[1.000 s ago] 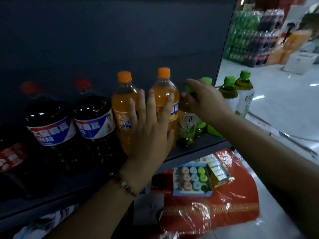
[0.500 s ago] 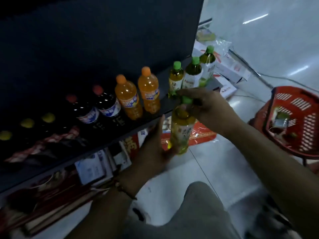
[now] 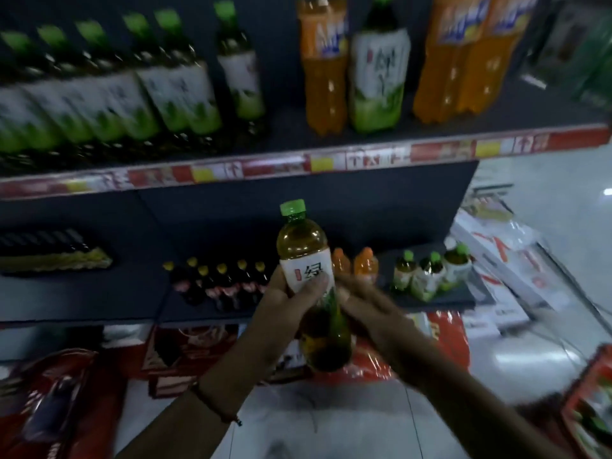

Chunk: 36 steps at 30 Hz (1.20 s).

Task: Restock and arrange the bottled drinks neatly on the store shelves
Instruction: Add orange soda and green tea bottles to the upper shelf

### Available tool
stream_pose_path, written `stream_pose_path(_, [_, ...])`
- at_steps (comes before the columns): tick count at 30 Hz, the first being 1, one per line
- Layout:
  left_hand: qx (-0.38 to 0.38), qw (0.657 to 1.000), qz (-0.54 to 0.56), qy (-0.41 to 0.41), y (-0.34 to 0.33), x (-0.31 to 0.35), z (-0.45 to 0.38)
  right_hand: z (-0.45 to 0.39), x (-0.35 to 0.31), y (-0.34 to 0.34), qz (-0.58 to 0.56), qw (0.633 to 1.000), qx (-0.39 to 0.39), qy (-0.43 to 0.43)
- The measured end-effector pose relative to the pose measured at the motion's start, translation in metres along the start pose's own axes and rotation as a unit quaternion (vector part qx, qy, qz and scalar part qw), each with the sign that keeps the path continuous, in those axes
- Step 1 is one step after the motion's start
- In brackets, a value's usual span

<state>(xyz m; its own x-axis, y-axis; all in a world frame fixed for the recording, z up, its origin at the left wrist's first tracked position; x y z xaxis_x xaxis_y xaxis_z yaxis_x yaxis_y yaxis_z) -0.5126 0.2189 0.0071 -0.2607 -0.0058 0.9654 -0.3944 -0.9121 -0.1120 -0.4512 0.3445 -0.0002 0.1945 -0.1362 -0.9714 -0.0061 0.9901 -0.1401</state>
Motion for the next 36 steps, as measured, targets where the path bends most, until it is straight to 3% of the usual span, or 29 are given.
stream_pose_path(4, [0.066, 0.997, 0.027, -0.022, 0.013, 0.032, 0.01, 0.008, 0.004, -0.026, -0.075, 0.997, -0.036, 0.01])
stream_pose_path(7, [0.067, 0.997, -0.01, -0.035, 0.021, 0.045, 0.014, 0.0, -0.007, -0.037, -0.068, 0.996, -0.039, 0.031])
stream_pose_path(15, [0.07, 0.987, -0.067, -0.131, 0.07, 0.099, -0.008, -0.038, -0.058, -0.058, 0.063, 0.994, -0.001, 0.094])
stream_pose_path(21, [0.059, 0.962, -0.157, -0.218, 0.114, 0.162, -0.048, -0.108, -0.099, -0.065, 0.138, 0.98, 0.043, 0.139])
stream_pose_path(25, [0.055, 0.927, -0.244, -0.28, 0.132, 0.208, -0.079, -0.151, -0.13, -0.071, 0.189, 0.96, 0.081, 0.19])
stream_pose_path(28, [0.053, 0.875, -0.342, -0.338, 0.134, 0.241, -0.107, -0.181, -0.153, -0.071, 0.22, 0.944, 0.103, 0.225])
stream_pose_path(33, [0.134, 0.685, -0.557, -0.45, 0.121, 0.266, -0.151, -0.232, -0.164, -0.063, 0.26, 0.922, 0.168, 0.232])
stream_pose_path(36, [0.165, 0.623, -0.593, -0.483, 0.12, 0.271, -0.168, -0.254, -0.167, -0.057, 0.264, 0.918, 0.185, 0.229])
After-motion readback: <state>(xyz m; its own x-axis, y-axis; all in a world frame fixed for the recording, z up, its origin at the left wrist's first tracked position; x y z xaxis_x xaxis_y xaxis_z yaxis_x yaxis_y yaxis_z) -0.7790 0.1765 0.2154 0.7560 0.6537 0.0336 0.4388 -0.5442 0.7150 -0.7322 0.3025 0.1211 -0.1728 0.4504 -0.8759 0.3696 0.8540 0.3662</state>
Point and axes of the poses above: each hand's wrist, its own z-axis away from the middle knuckle, its own y-axis out of the back of the hand, x = y × z, the point moved 6 cm from there along -z, towards the middle knuckle, and after that the axes turned 3 degrees about y, right-handed, at the moved point
